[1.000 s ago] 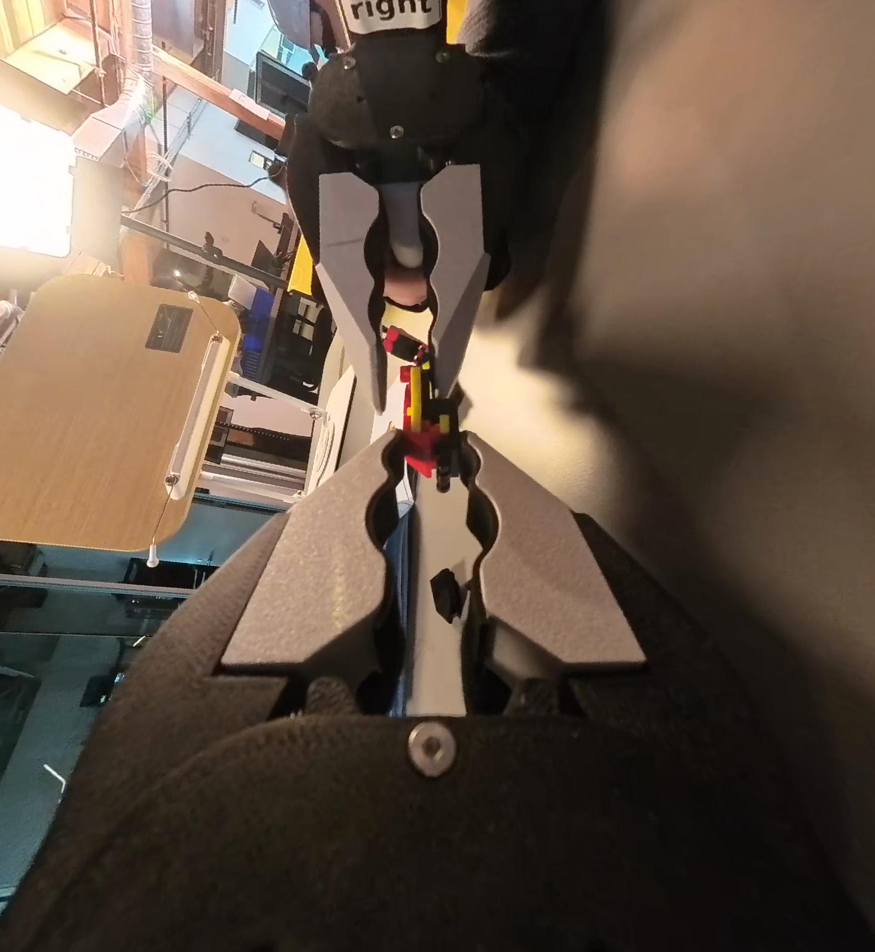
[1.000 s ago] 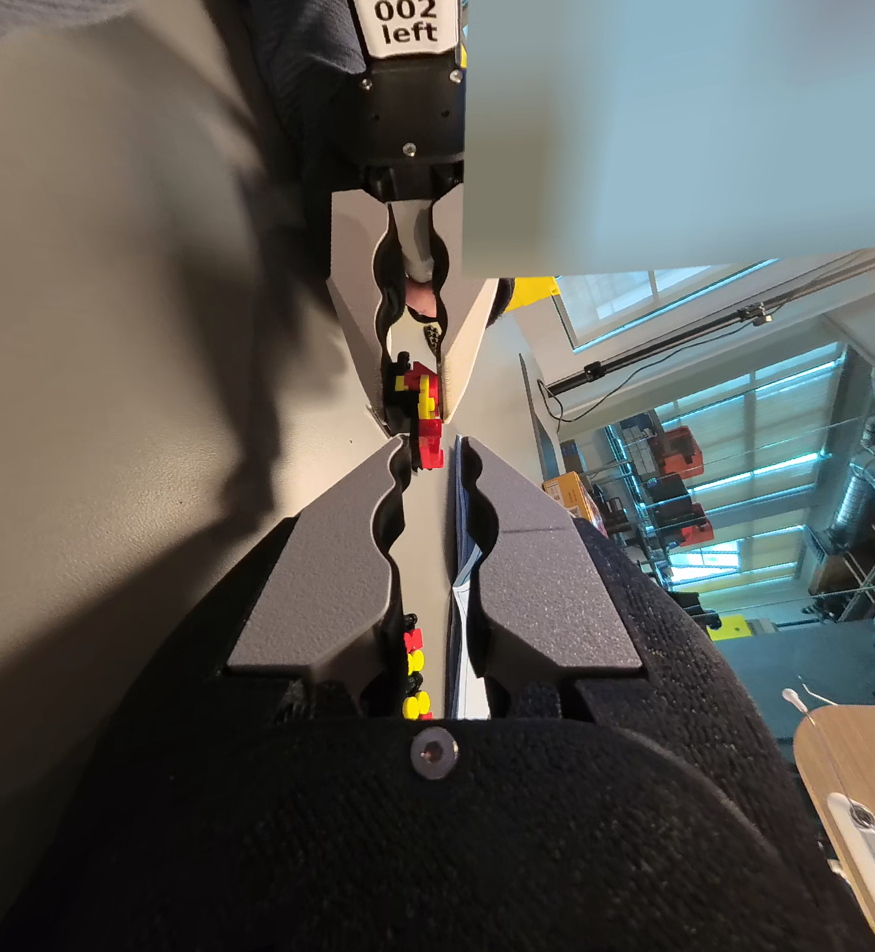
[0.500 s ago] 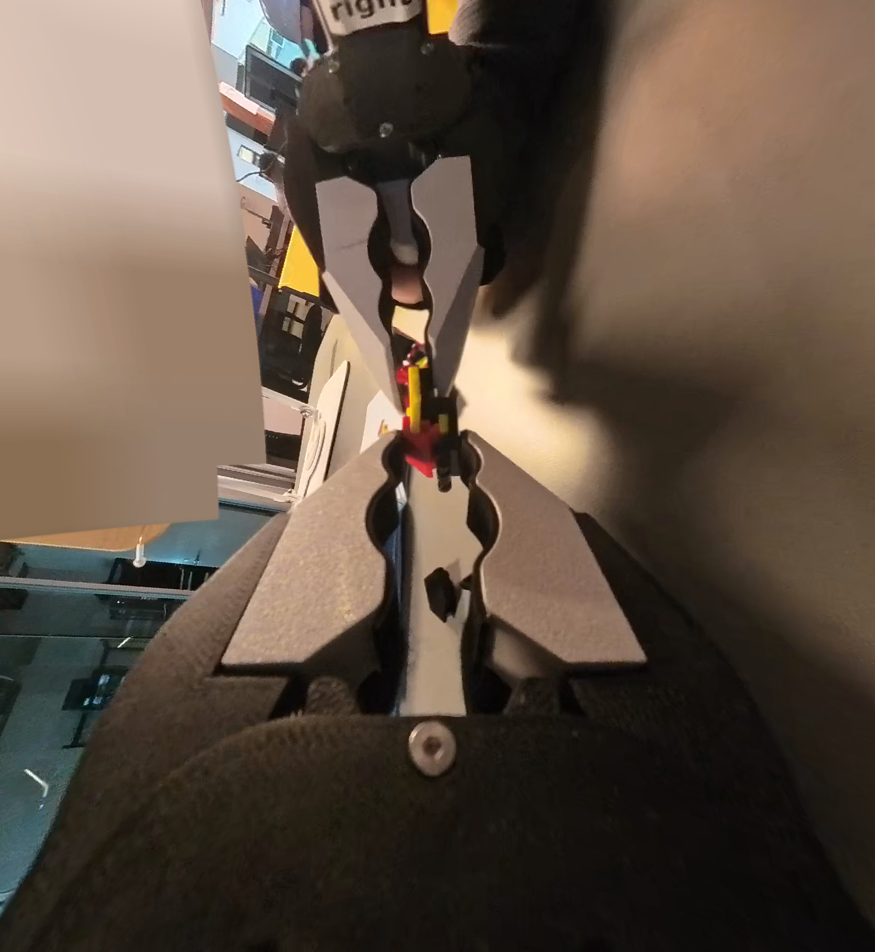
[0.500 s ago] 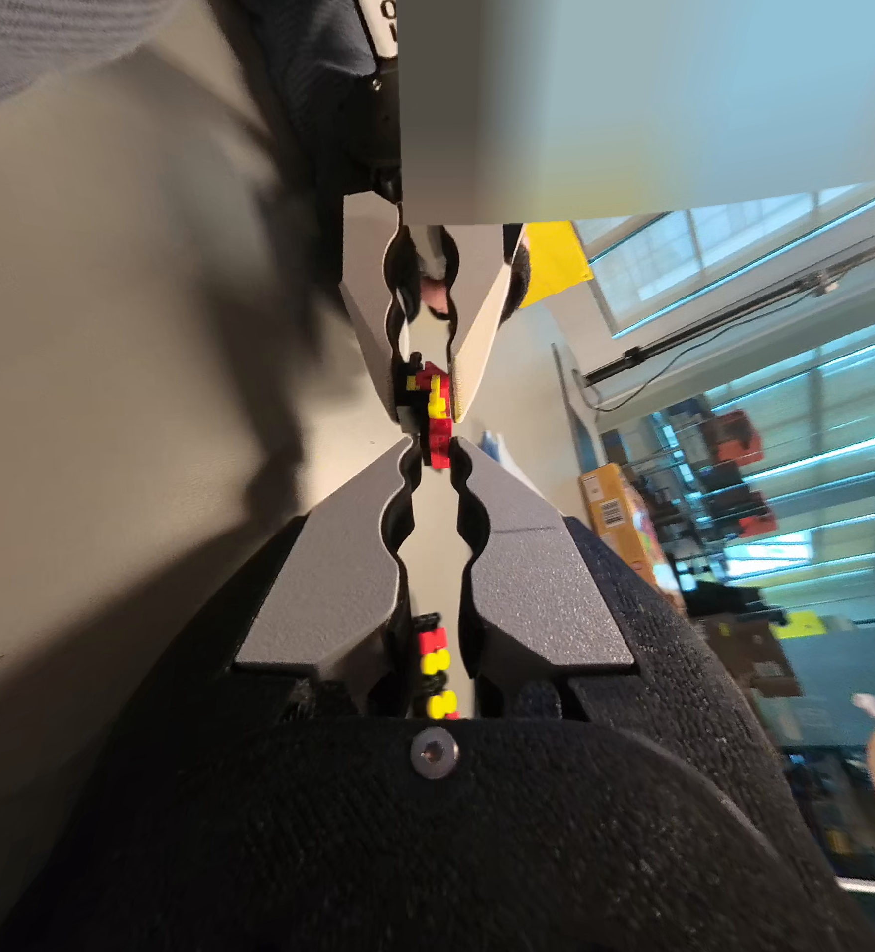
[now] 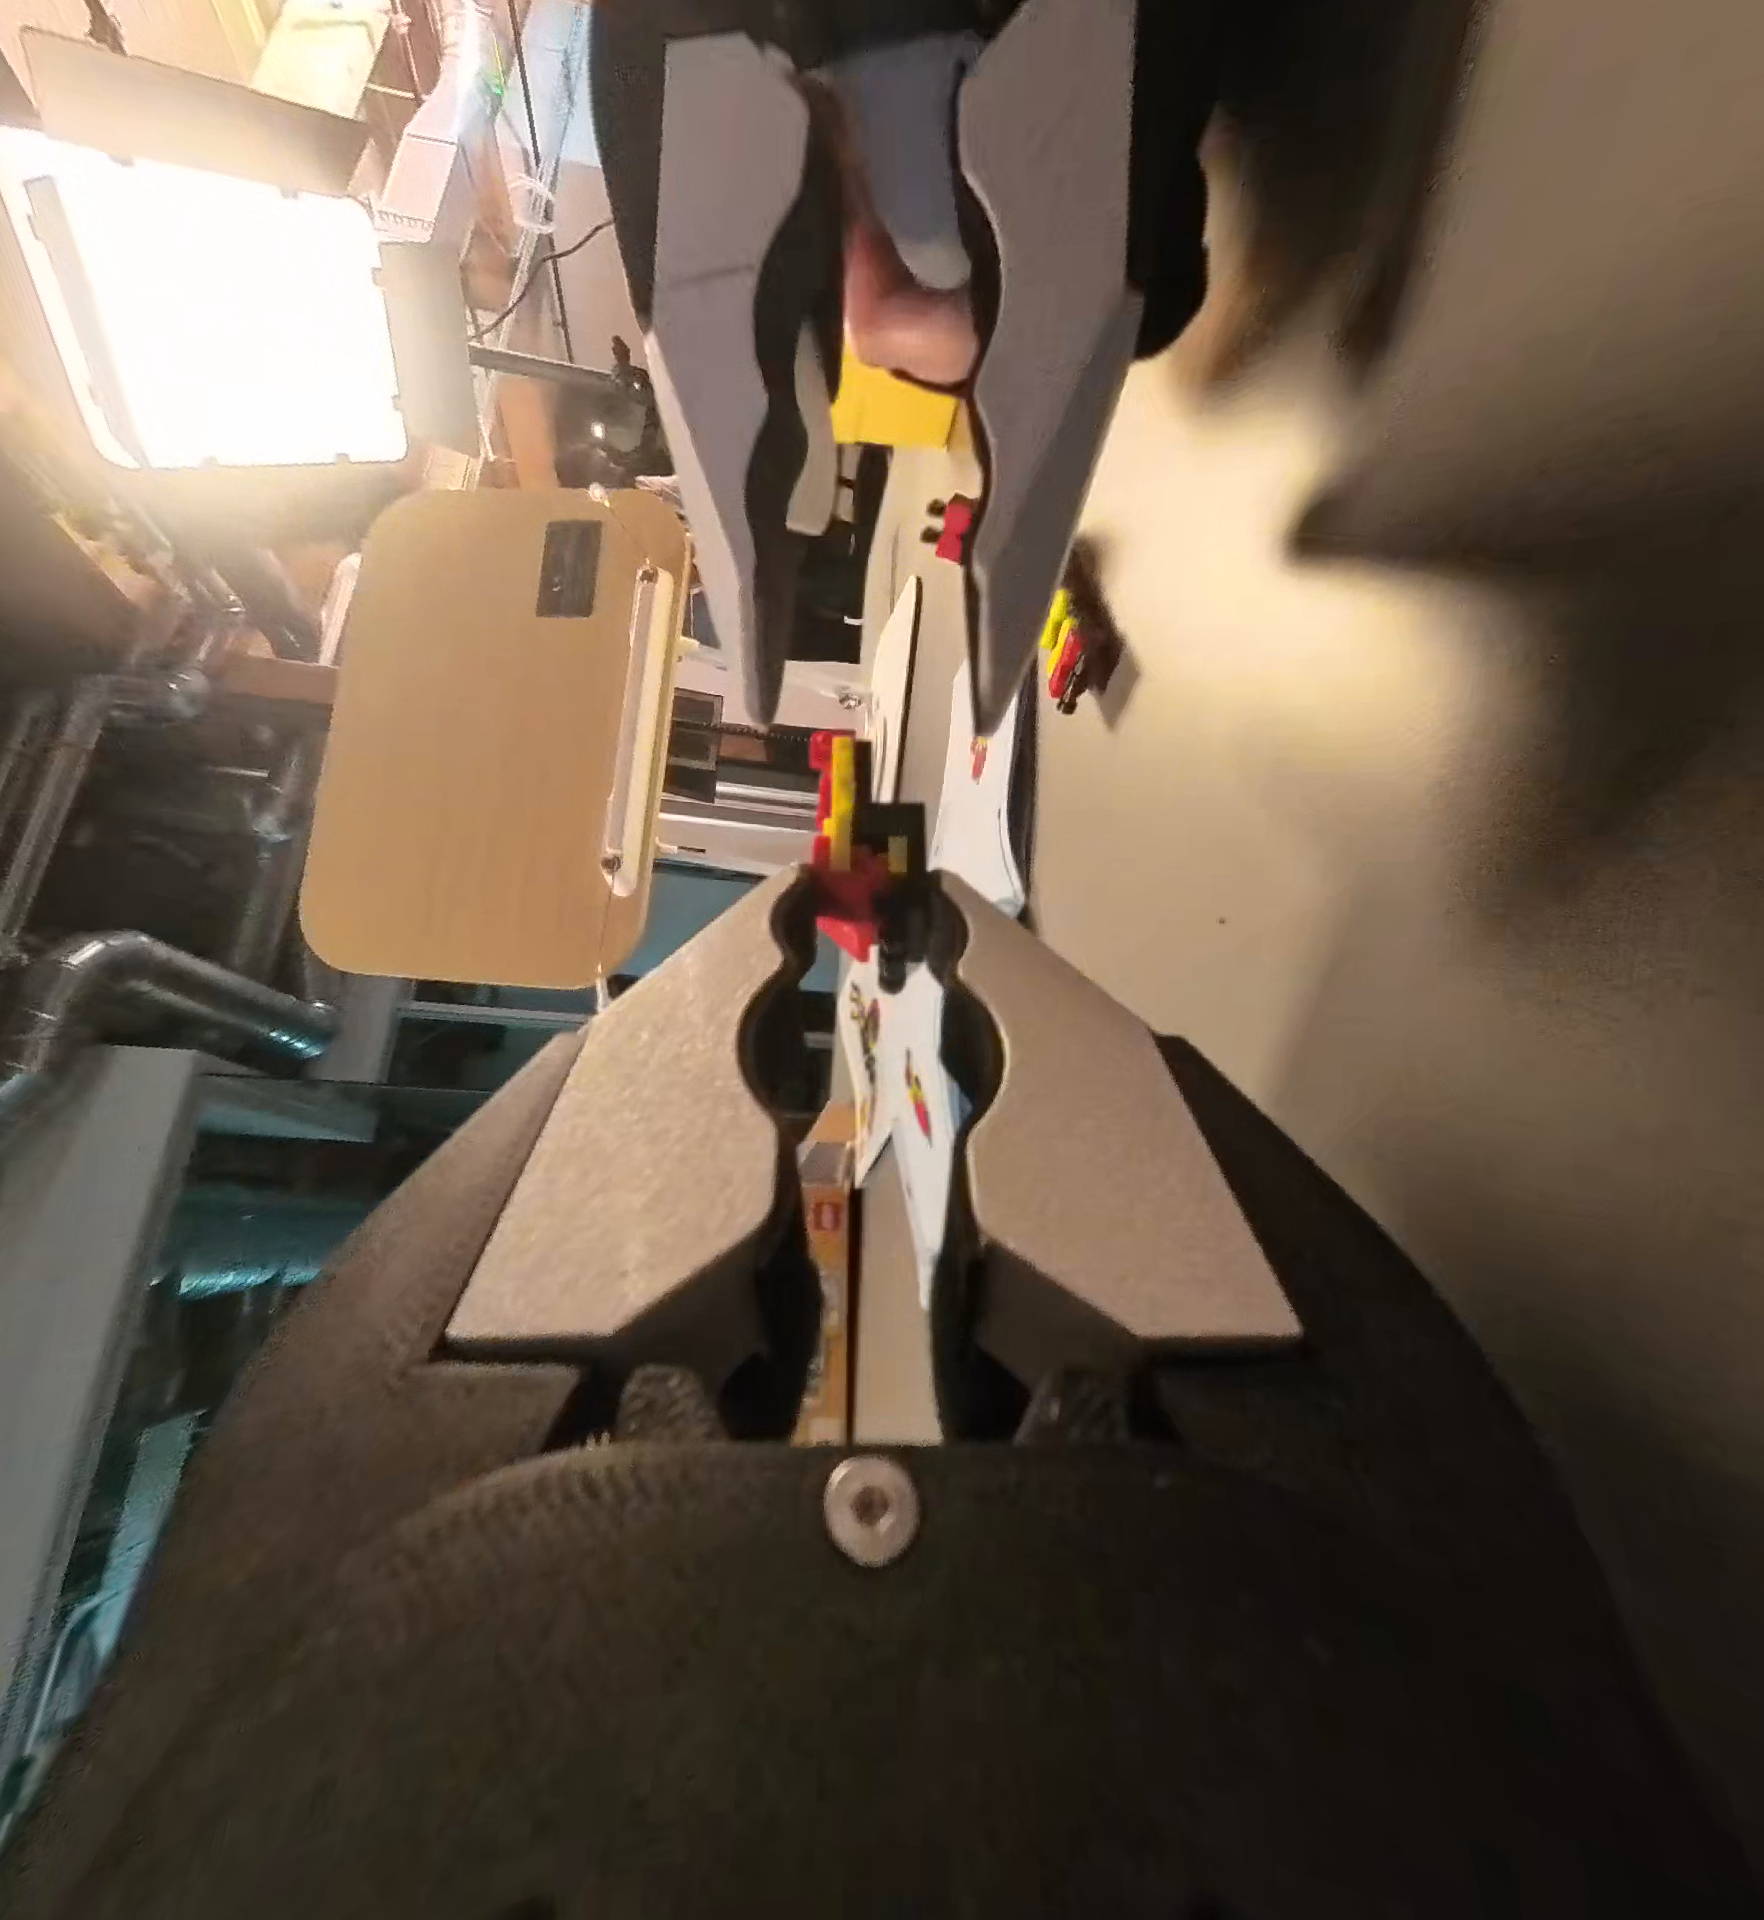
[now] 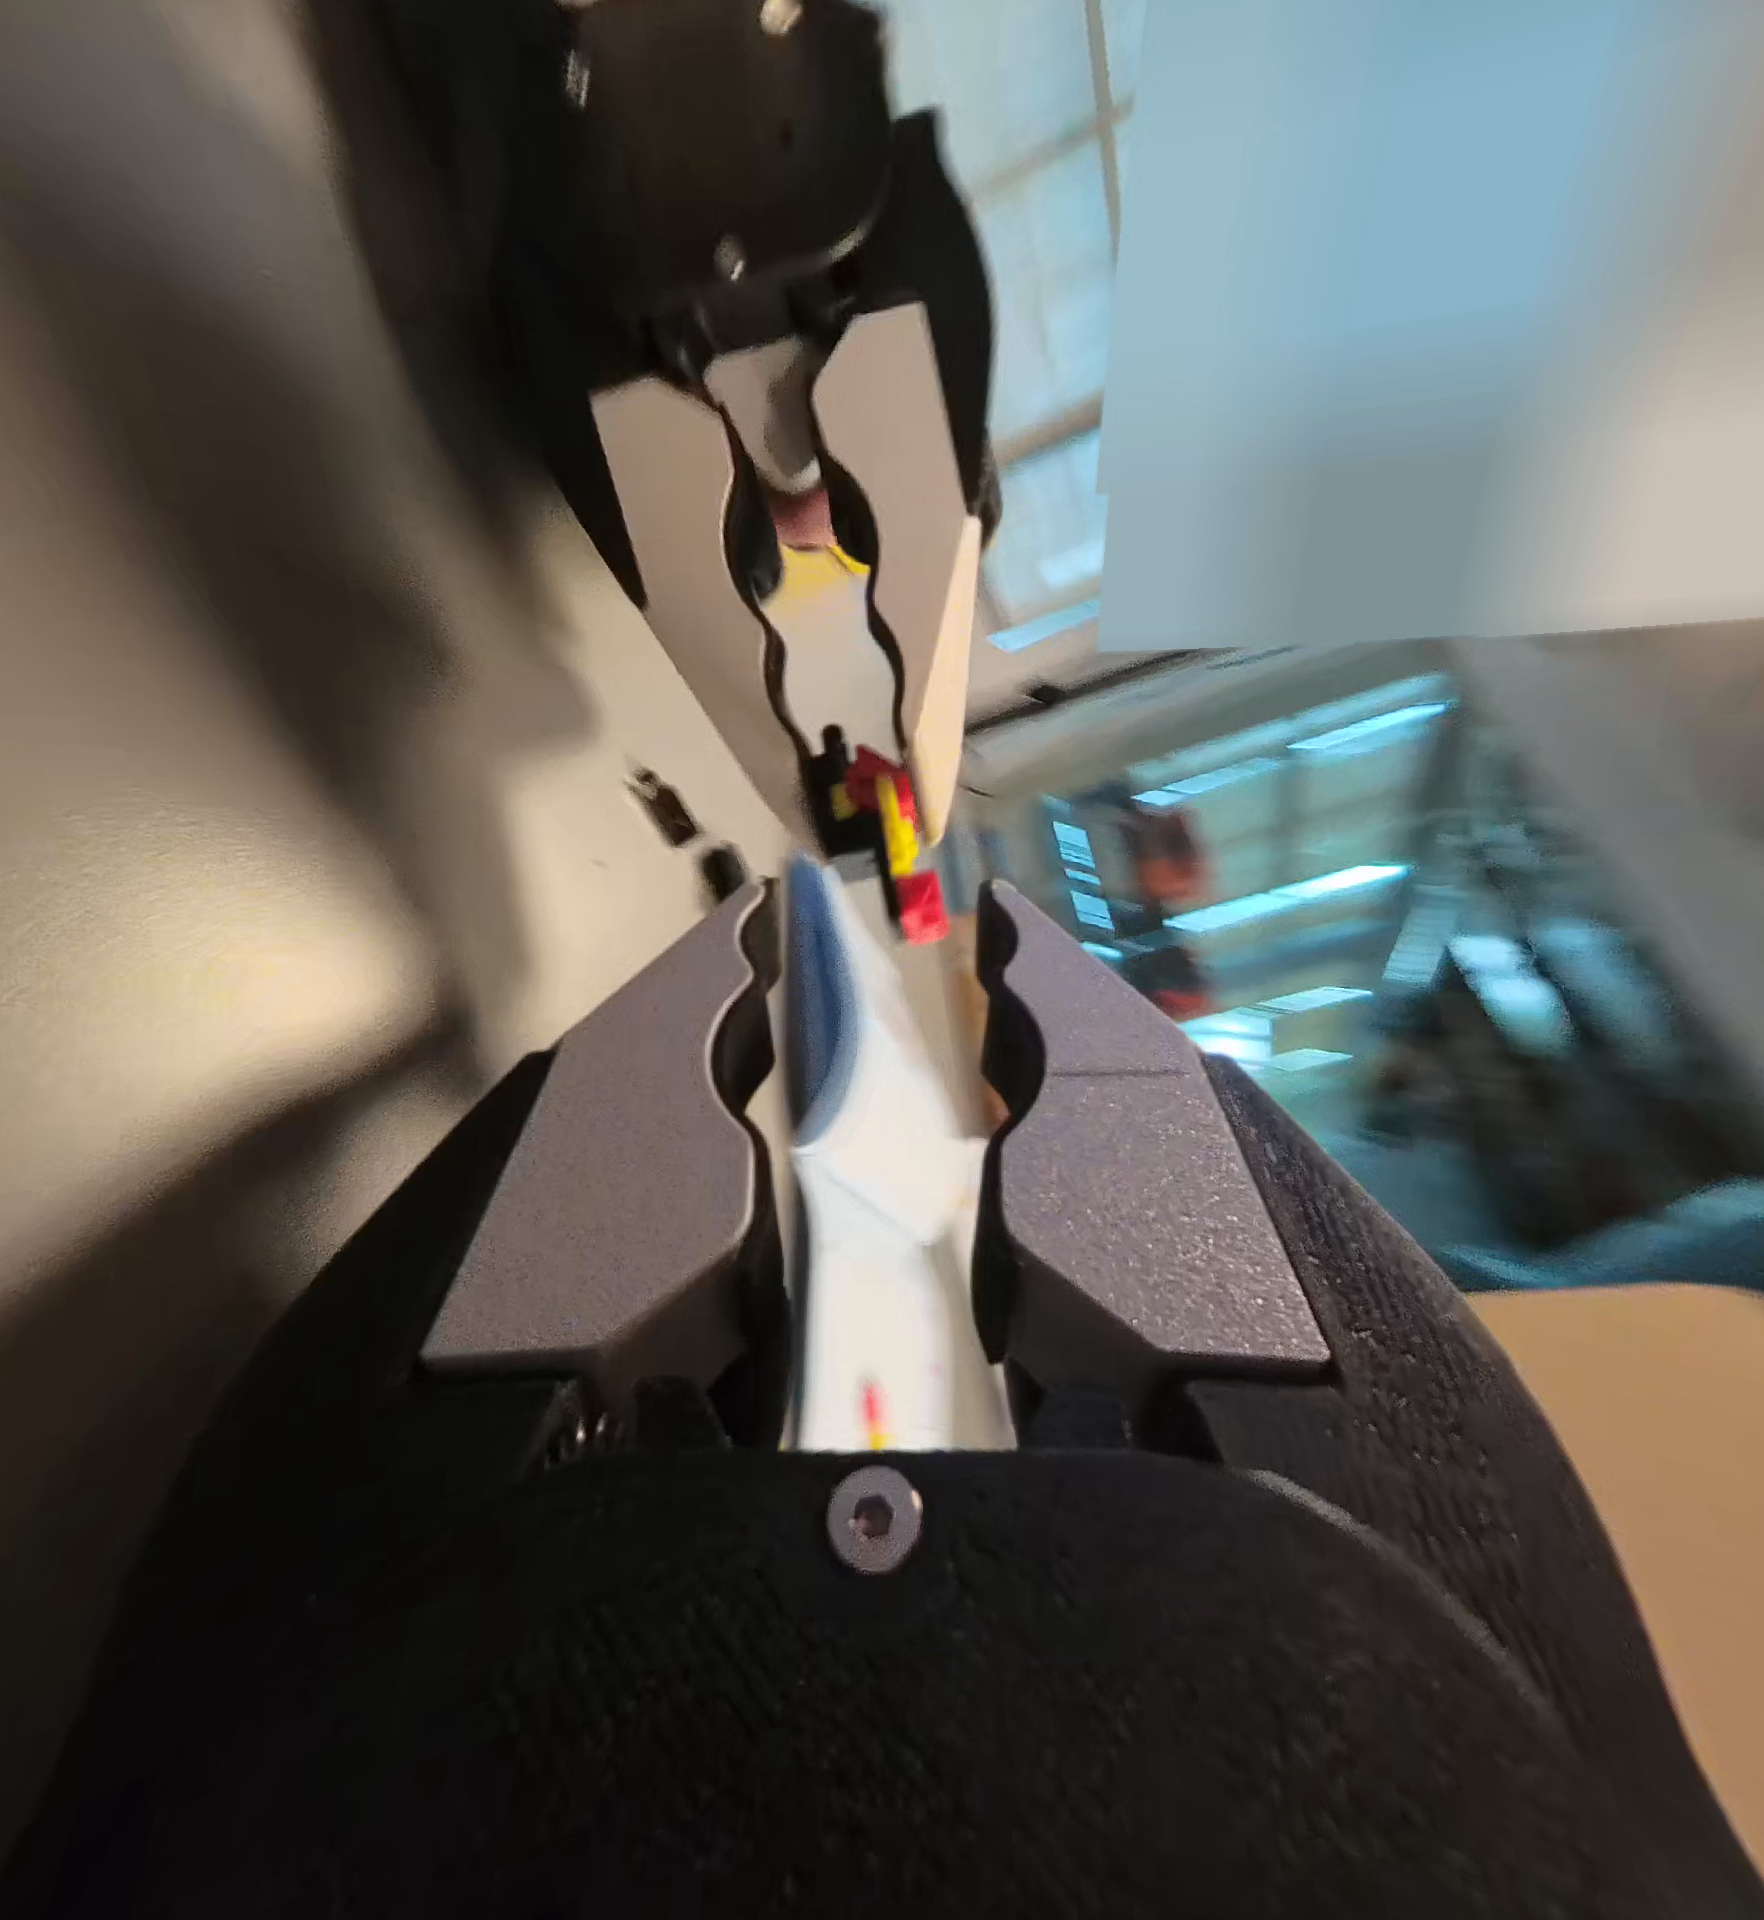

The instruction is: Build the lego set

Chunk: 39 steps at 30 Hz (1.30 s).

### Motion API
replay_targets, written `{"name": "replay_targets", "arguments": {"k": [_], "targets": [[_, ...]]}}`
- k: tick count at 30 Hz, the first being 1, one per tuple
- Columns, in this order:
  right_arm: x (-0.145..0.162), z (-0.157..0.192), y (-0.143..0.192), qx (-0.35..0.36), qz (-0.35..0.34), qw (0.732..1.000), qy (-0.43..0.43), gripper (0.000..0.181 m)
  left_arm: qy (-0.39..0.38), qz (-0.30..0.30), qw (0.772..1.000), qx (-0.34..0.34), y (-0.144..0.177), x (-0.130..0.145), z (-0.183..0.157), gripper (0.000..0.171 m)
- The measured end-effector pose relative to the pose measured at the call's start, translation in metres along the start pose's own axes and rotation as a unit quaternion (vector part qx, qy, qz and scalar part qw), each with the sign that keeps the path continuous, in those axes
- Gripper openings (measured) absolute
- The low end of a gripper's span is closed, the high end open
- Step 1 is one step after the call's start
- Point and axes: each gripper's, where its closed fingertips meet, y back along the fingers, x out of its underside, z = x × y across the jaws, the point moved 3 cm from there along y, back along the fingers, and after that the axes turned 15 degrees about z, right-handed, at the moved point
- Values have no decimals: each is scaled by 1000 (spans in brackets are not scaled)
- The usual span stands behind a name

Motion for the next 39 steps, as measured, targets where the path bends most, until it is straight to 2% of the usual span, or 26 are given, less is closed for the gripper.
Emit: {"name": "replay_targets", "arguments": {"k": [7, 8, 12, 15, 19, 23, 26, 30, 35, 37, 39], "targets": [[-9, 12, -10, 41, 91, 990, 98, 20, -29, 1, 1000, 6, 2, -4, -7, 20], [-10, 14, -9, 42, 98, 988, 108, 16, -33, 1, 999, 5, 2, -5, -8, 20], [-7, 21, -8, 40, 127, 981, 143, 15, -49, 8, 999, 17, 5, -7, -14, 19], [-1, 25, -7, 31, 145, 976, 161, 3, -95, -2, 995, 7, 20, -14, -22, 20], [5, 34, -6, 1, 164, 971, 173, 12, -152, 3, 988, 13, 30, -23, -36, 20], [27, 26, 2, 0, 210, 967, 146, 18, -150, 10, 988, 44, 33, -25, -41, 20], [38, 18, 5, 8, 226, 969, 103, 16, -88, -8, 986, 139, 39, -35, -50, 20], [42, 14, 4, 9, 231, 969, 82, 16, 21, -19, 962, 271, 47, -46, -51, 23], [41, 10, 7, 13, 222, 973, 67, 16, 146, -17, 918, 369, 73, -51, -42, 48], [40, 6, 8, 18, 215, 975, 49, 16, 220, 9, 899, 380, 85, -37, -31, 50], [38, 1, 10, 23, 205, 978, 22, 16, 304, 69, 885, 345, 93, -3, -17, 47]]}}
